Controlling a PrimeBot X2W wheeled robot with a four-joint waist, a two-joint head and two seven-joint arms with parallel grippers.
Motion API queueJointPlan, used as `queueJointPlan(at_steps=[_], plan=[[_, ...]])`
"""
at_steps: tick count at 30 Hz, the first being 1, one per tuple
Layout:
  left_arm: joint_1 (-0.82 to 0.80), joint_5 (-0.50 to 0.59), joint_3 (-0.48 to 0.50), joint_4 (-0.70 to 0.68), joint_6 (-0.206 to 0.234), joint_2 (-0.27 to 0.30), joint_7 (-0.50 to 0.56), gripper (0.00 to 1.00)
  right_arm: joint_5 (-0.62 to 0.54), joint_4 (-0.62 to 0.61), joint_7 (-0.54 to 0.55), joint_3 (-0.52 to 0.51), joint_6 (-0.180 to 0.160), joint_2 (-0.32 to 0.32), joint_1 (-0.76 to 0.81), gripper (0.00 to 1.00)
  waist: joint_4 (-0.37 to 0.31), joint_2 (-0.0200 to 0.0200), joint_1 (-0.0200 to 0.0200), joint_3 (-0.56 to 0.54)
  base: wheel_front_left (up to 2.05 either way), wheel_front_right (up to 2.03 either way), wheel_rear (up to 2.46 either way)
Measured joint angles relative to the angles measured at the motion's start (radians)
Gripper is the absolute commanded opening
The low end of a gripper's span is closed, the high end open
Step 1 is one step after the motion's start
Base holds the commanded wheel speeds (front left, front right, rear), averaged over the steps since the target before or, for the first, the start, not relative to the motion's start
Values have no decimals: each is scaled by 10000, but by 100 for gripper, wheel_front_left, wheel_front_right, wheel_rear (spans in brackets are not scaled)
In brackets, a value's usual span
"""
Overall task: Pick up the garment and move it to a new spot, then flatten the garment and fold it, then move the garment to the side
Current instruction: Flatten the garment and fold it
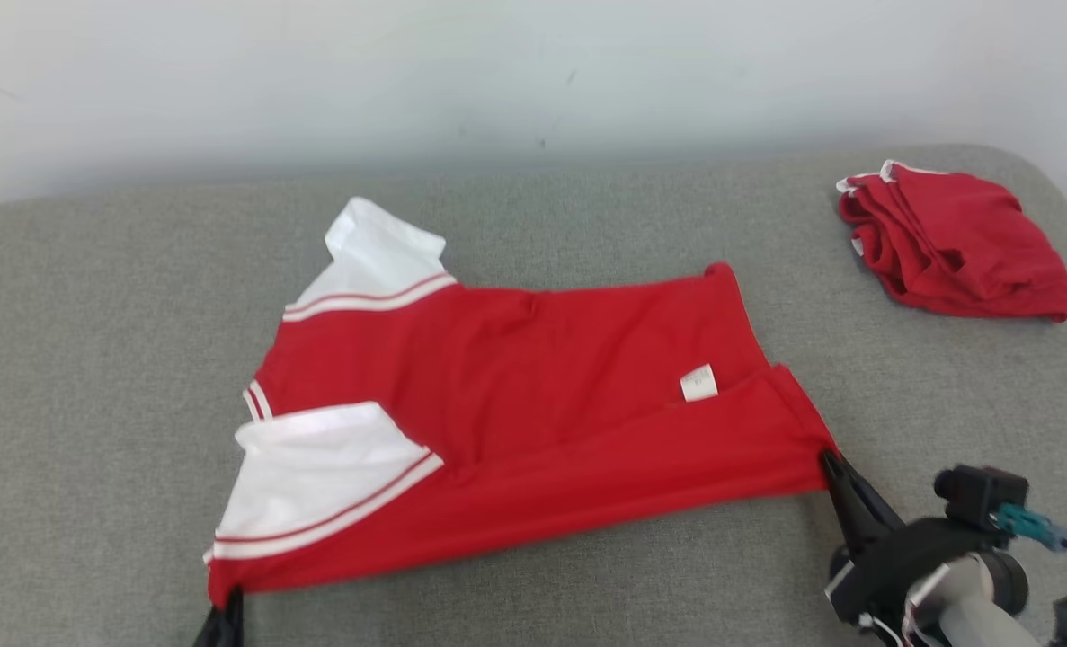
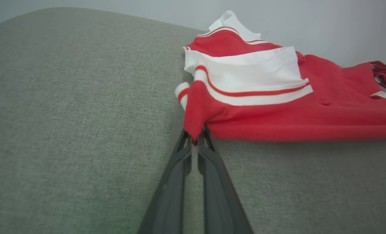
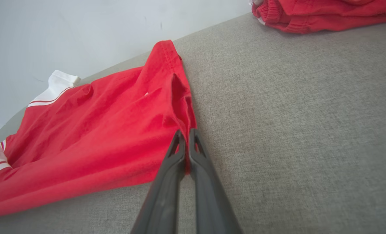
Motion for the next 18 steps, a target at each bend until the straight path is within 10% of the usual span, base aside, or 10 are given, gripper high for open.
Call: queueJointPlan(at_steps=[16,17,18], plan=[[2250,-389,-477,-1427,545,-188,27,0,-167,-2640,1592,-1319,0,-399,2920,0,175,0,0,-287,0,0,0],[2253,-476,-483,-1381,543,-194,27,0,-259,-2681,1653,-1432,2,-336,2983,21,181,0,0,-305,0,0,0],[2251,-518,-483,-1331,543,-198,27,0,-299,-2738,1670,-1574,2,-245,3057,65,185,0,0,-327,0,0,0]])
